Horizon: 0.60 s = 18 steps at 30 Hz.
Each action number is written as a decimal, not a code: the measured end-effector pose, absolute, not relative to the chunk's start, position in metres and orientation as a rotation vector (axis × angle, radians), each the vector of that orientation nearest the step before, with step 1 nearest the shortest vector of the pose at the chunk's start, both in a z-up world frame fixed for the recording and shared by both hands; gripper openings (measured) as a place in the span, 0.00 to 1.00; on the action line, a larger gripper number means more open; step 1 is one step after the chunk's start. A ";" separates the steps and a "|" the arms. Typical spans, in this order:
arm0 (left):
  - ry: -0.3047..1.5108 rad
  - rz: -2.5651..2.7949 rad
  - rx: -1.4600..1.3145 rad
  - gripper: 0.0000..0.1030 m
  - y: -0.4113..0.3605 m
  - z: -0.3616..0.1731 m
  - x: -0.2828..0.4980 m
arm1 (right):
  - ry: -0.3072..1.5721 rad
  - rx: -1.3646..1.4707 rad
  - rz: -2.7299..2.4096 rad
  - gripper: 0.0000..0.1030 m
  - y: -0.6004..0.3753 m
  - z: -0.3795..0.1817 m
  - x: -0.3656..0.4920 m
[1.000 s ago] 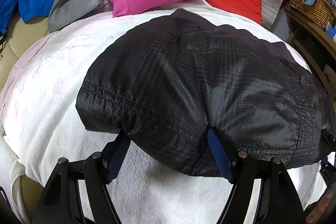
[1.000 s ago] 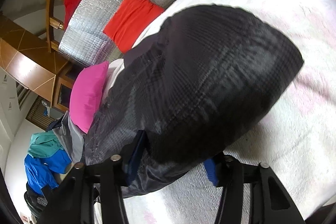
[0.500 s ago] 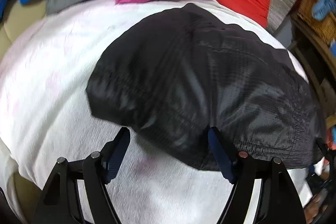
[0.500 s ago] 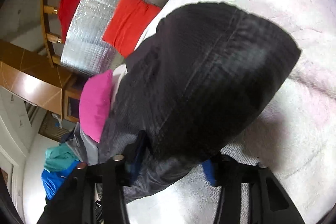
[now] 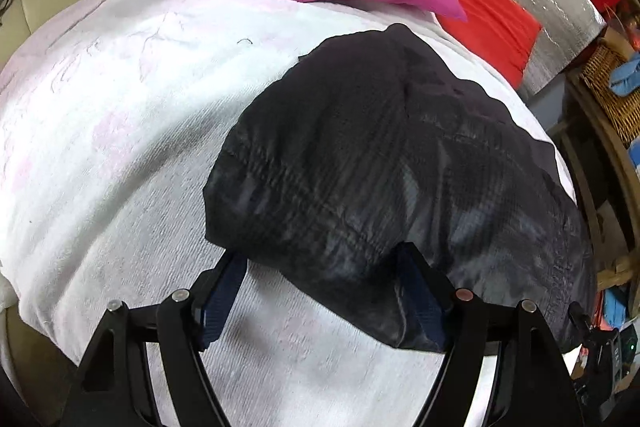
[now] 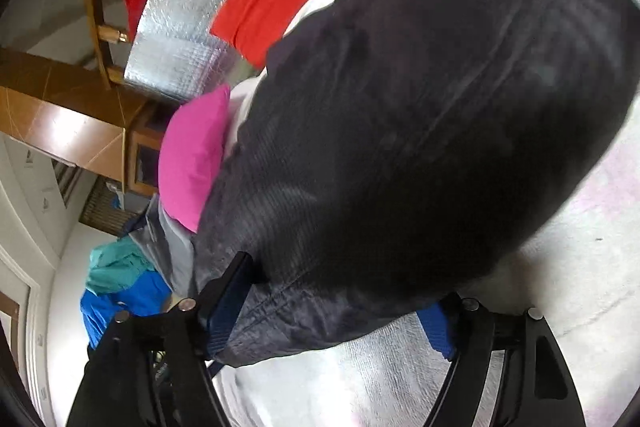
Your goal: Fold large clothes
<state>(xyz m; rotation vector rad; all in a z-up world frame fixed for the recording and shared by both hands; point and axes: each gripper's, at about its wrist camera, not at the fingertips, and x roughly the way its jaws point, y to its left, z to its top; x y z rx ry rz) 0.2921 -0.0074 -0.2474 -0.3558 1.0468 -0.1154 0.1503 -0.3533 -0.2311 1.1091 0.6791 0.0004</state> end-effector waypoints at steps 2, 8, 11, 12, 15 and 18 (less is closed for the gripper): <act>1.050 -0.122 -0.389 0.70 -0.006 -0.251 0.297 | 0.686 1.087 0.000 0.55 -0.351 -0.230 0.157; 0.988 -0.131 -0.319 0.53 -0.014 -0.240 0.294 | 0.626 0.993 -0.023 0.33 -0.348 -0.212 0.155; 0.942 -0.138 -0.293 0.51 -0.016 -0.230 0.289 | 0.575 0.922 -0.022 0.32 -0.343 -0.196 0.150; 0.930 -0.137 -0.274 0.51 -0.018 -0.227 0.287 | 0.577 0.911 -0.023 0.32 -0.342 -0.196 0.151; 0.989 -0.117 -0.239 0.58 -0.020 -0.236 0.290 | 0.668 0.957 -0.035 0.32 -0.346 -0.214 0.159; 1.058 -0.112 -0.323 0.66 -0.009 -0.245 0.296 | 0.705 1.091 -0.010 0.47 -0.359 -0.230 0.156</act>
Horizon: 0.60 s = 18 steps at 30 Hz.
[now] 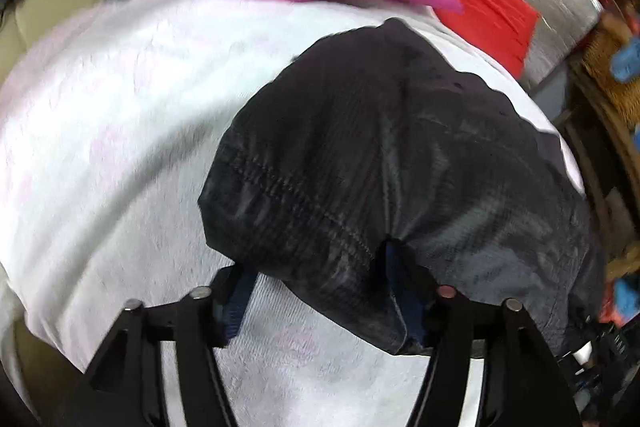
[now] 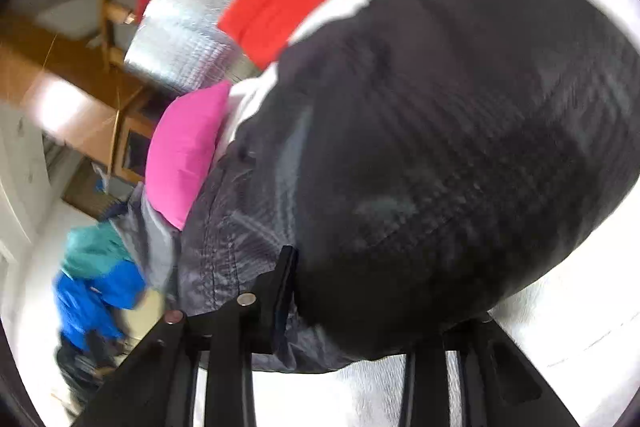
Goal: Fold large clothes
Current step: 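Lower the jacket bundle onto the bed and open both grippers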
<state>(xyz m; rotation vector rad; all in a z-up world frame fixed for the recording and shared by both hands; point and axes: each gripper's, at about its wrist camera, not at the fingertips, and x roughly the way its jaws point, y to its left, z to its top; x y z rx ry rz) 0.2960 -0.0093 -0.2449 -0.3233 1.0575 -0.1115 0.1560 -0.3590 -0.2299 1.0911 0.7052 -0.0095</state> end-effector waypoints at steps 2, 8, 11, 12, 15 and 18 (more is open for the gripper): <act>1.076 -0.121 -0.371 0.70 -0.001 -0.246 0.298 | 0.685 1.108 -0.050 0.65 -0.370 -0.228 0.147; 1.095 -0.144 -0.451 0.76 0.024 -0.247 0.295 | 0.597 1.266 -0.169 0.72 -0.420 -0.239 0.103; 1.067 -0.131 -0.433 0.76 0.029 -0.242 0.291 | 0.524 1.309 -0.279 0.72 -0.449 -0.241 0.079; 1.059 -0.124 -0.407 0.76 0.024 -0.241 0.291 | 0.512 1.309 -0.297 0.72 -0.453 -0.242 0.078; 1.021 -0.089 -0.276 0.76 0.012 -0.235 0.285 | 0.546 1.229 -0.295 0.70 -0.457 -0.239 0.089; 0.977 -0.072 -0.127 0.75 -0.009 -0.232 0.283 | 0.584 1.062 -0.340 0.55 -0.445 -0.225 0.099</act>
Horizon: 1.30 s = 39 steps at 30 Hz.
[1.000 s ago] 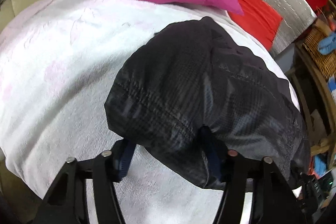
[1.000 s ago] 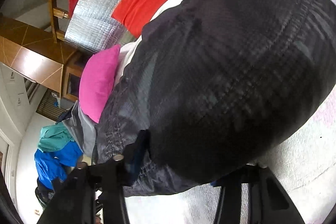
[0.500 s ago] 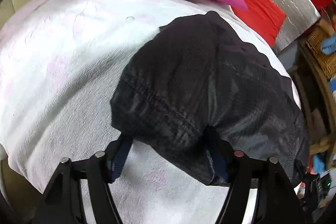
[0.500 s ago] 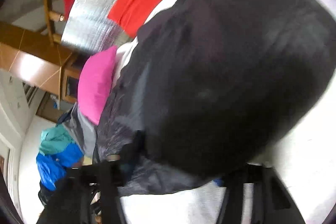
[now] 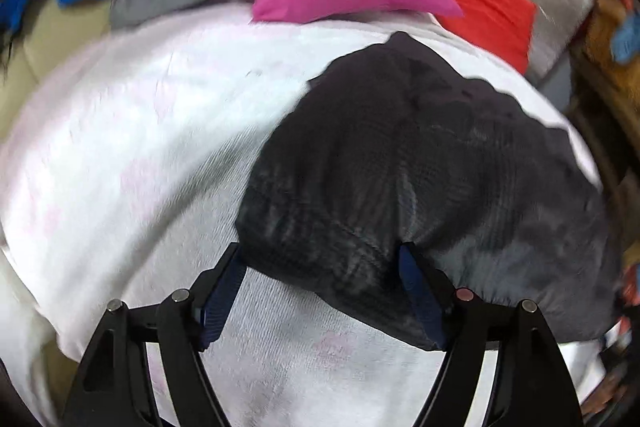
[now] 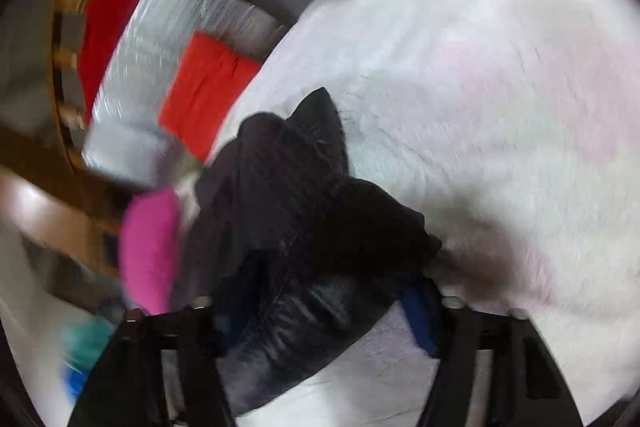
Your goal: Fold large clothes
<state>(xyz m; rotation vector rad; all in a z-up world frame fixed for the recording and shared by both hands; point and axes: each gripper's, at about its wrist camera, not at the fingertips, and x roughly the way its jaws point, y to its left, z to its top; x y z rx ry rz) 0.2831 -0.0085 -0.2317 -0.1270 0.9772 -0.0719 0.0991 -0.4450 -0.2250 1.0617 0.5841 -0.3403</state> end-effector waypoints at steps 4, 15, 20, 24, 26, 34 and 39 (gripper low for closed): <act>0.923 -0.058 -0.063 0.72 -0.013 -0.223 0.277 | 0.523 0.995 -0.343 0.48 -0.436 -0.210 0.092; 0.925 -0.037 0.009 0.73 -0.021 -0.227 0.273 | 0.598 1.068 -0.348 0.66 -0.437 -0.220 0.077; 0.888 -0.035 0.061 0.73 -0.021 -0.218 0.256 | 0.624 0.935 -0.322 0.67 -0.413 -0.202 0.071; 0.822 -0.021 0.128 0.73 -0.021 -0.205 0.238 | 0.634 0.788 -0.283 0.69 -0.384 -0.182 0.060; 0.785 -0.006 0.155 0.73 -0.021 -0.196 0.228 | 0.632 0.730 -0.280 0.70 -0.372 -0.172 0.055; 0.716 0.015 0.198 0.79 -0.017 -0.156 0.187 | 0.619 0.493 -0.277 0.77 -0.321 -0.126 0.045; 0.664 0.063 0.246 0.80 -0.017 -0.124 0.162 | 0.584 0.417 -0.303 0.79 -0.300 -0.088 0.030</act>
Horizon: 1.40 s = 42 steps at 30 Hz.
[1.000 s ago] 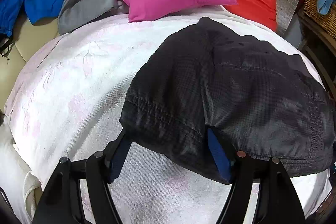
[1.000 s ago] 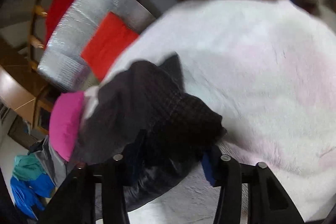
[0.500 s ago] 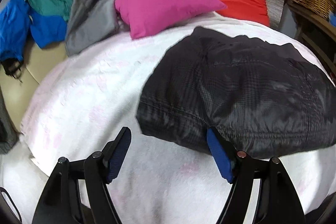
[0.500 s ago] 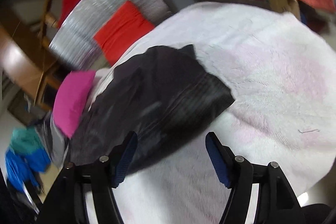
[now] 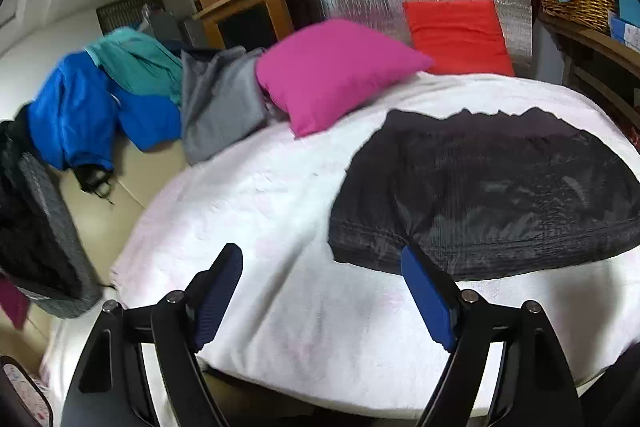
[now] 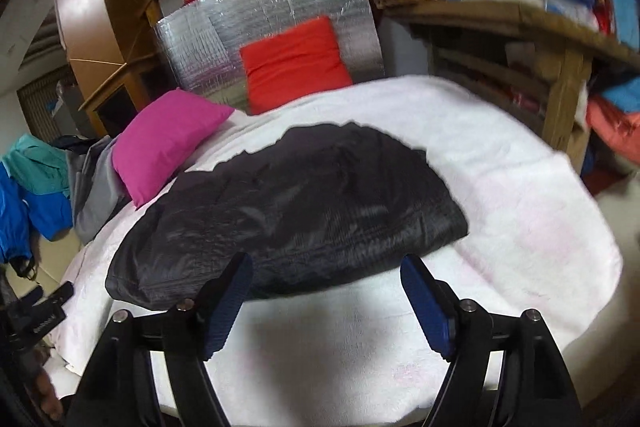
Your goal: Fold large clothes
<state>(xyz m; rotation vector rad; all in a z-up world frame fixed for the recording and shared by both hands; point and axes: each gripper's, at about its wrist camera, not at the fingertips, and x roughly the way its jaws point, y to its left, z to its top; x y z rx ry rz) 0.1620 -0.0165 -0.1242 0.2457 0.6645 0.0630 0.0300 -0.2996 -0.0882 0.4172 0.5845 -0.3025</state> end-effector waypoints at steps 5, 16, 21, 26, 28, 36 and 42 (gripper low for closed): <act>0.585 0.109 0.289 0.80 -0.019 -0.086 0.129 | 0.500 0.373 -0.309 0.81 -0.285 -0.045 0.006; 0.353 0.077 0.236 0.92 -0.015 0.007 0.042 | 0.411 0.265 -0.308 0.82 -0.252 0.034 -0.054; 0.297 0.020 0.222 0.93 -0.018 0.034 0.010 | 0.418 0.271 -0.291 0.83 -0.243 0.044 -0.073; 0.265 -0.007 0.210 0.93 -0.020 0.051 -0.014 | 0.418 0.258 -0.282 0.83 -0.237 0.053 -0.086; 0.265 -0.017 0.205 0.94 -0.020 0.054 -0.021 | 0.412 0.264 -0.276 0.83 -0.235 0.057 -0.092; 0.268 -0.017 0.162 0.97 -0.012 0.058 -0.033 | 0.434 0.249 -0.224 0.83 -0.218 0.060 -0.097; 0.318 -0.019 0.130 0.97 -0.008 0.045 -0.028 | 0.452 0.222 -0.239 0.83 -0.208 0.054 -0.096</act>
